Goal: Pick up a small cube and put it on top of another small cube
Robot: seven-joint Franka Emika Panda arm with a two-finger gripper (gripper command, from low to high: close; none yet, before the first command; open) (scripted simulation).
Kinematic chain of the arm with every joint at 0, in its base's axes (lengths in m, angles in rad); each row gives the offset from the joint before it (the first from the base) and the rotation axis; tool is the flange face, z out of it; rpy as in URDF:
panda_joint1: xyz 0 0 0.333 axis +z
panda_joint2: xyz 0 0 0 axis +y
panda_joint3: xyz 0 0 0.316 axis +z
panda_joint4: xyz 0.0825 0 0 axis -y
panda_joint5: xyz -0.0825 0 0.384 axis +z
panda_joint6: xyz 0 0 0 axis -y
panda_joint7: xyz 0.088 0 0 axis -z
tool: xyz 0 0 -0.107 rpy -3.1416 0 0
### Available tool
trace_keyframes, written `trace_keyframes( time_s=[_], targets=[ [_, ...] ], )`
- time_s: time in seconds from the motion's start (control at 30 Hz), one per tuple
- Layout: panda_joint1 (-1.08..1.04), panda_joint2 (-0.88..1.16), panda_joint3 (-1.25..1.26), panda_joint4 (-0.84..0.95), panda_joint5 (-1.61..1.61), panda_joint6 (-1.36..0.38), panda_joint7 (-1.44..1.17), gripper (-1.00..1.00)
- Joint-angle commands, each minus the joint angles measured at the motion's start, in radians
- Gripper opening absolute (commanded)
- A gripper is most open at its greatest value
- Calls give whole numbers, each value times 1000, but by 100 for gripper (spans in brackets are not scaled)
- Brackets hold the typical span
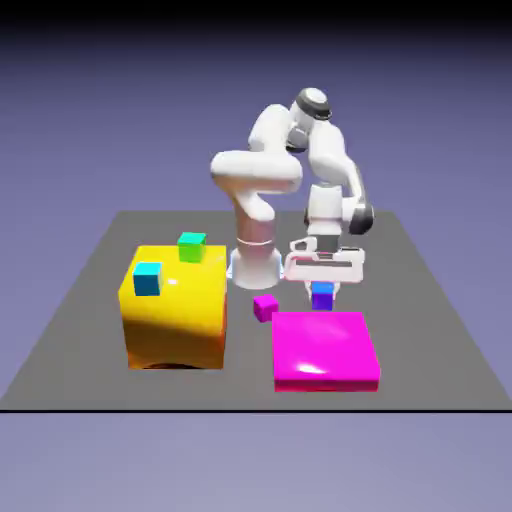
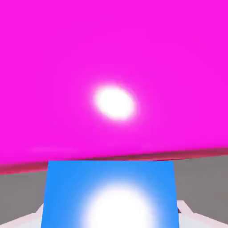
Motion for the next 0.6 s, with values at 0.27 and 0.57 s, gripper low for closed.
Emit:
trace_keyframes(
  time_s=[0.27,0.57],
  targets=[
    [-99,64,-292,58,-394,-94,315,-100],
    [-198,128,-583,116,-786,-189,628,-100]
  ],
)
